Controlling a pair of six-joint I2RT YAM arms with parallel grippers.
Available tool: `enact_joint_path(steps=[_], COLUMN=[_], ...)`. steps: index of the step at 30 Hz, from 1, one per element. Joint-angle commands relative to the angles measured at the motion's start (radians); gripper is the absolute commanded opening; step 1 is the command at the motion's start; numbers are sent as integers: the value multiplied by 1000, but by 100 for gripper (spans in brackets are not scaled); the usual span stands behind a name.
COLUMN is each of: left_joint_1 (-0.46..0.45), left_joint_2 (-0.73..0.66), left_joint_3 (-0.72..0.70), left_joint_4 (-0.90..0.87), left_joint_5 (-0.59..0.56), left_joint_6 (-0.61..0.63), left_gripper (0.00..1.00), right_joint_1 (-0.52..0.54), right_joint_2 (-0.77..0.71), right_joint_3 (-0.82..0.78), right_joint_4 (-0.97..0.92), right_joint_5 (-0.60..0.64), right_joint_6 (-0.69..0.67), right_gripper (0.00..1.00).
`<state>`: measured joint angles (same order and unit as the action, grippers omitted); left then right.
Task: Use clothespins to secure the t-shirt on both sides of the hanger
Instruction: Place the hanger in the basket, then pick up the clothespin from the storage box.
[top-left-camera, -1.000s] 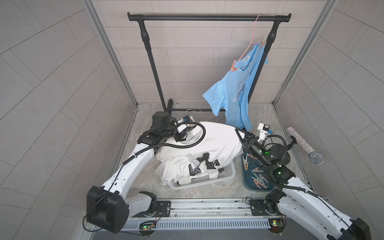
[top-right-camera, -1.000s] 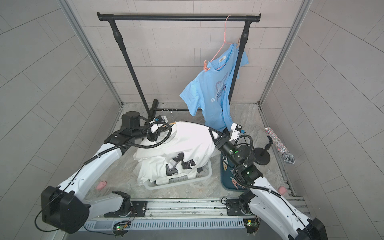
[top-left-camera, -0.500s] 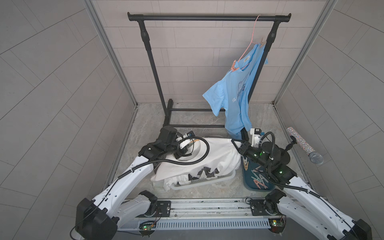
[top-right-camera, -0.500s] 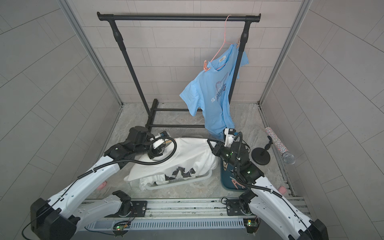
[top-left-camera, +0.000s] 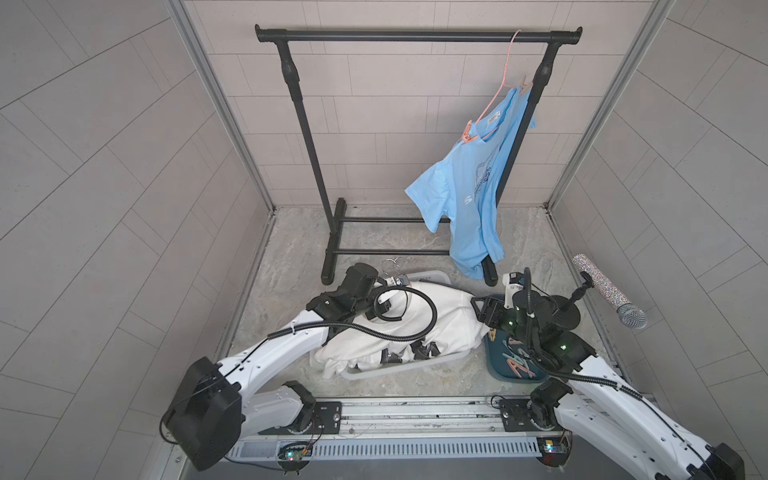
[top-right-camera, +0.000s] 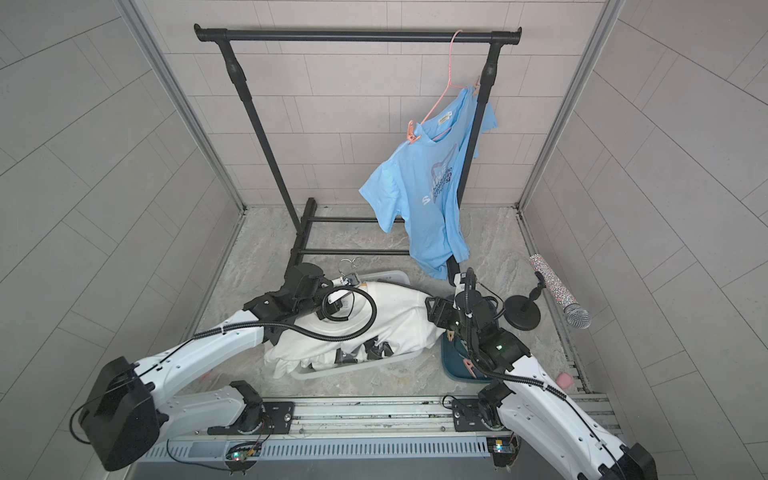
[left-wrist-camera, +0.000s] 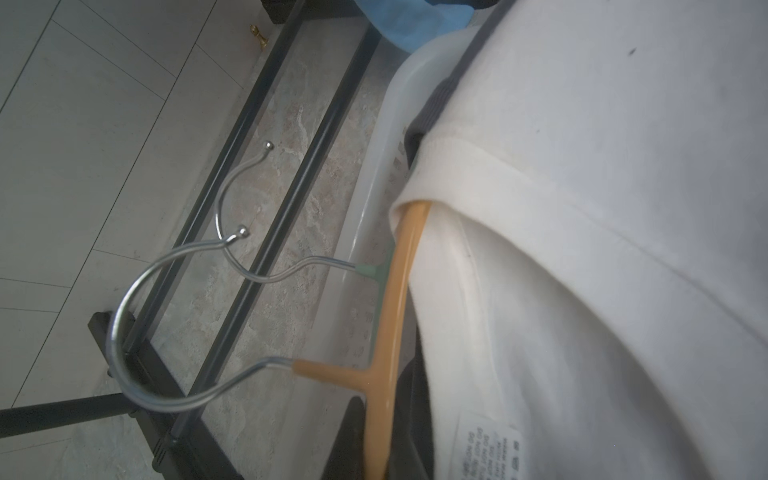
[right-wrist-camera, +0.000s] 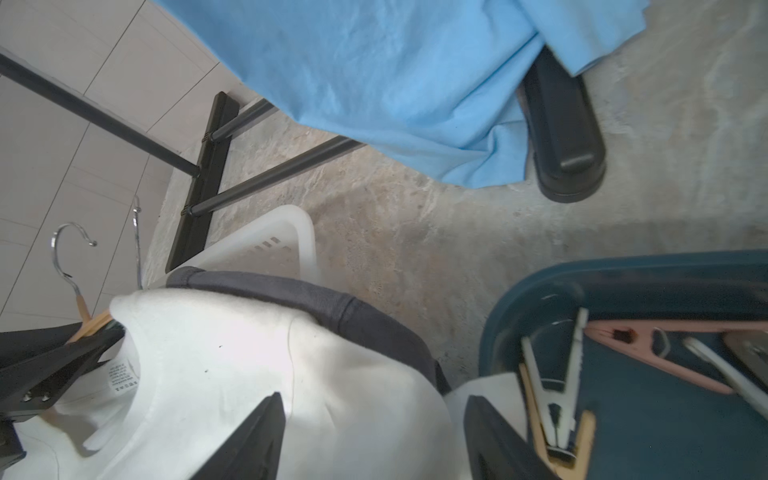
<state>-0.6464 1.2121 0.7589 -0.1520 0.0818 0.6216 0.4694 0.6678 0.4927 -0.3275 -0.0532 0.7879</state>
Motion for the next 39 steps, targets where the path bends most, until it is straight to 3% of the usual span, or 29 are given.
enact_joint_path(steps=[1,3,5,6,8,9,13,20,26,30,39], left_joint_1=[-6,-9,-12,-12,-13,-14,-14,-13,-14,-14,-7], left_joint_2=[9,-3,-23,-36,-60,-73,-117,-237,-296,-318,-287], left_joint_3=[33,36,27,17,-7,-14,3,-11,-75,-75,-66], left_joint_4=[70,33,0,-21,-17,-11,-30,10,192,151,216], left_joint_5=[1,7,23,41,58,66,69,96,-19,-7,4], left_joint_6=[72,69,64,68,65,63,16,-105,-398,-384,-516], left_gripper=[0,0,7,15,40,47,55,60,64,67,68], right_joint_1=[0,-1,-2,-2,-5,-7,-26,-112,-222,-247,-290], right_joint_2=[-61,-91,-116,-128,-140,-144,-145,-137,-117,-109,-106], right_joint_3=[67,90,112,119,122,122,99,41,-60,-138,-183], right_joint_4=[-161,-224,-287,-321,-372,-398,-470,-504,-355,-213,-100], right_joint_5=[104,135,182,210,256,276,308,324,247,249,303], right_joint_6=[-25,-27,-20,-12,5,21,68,152,282,374,355], right_gripper=[77,77,77,76,74,72,65,60,54,48,38])
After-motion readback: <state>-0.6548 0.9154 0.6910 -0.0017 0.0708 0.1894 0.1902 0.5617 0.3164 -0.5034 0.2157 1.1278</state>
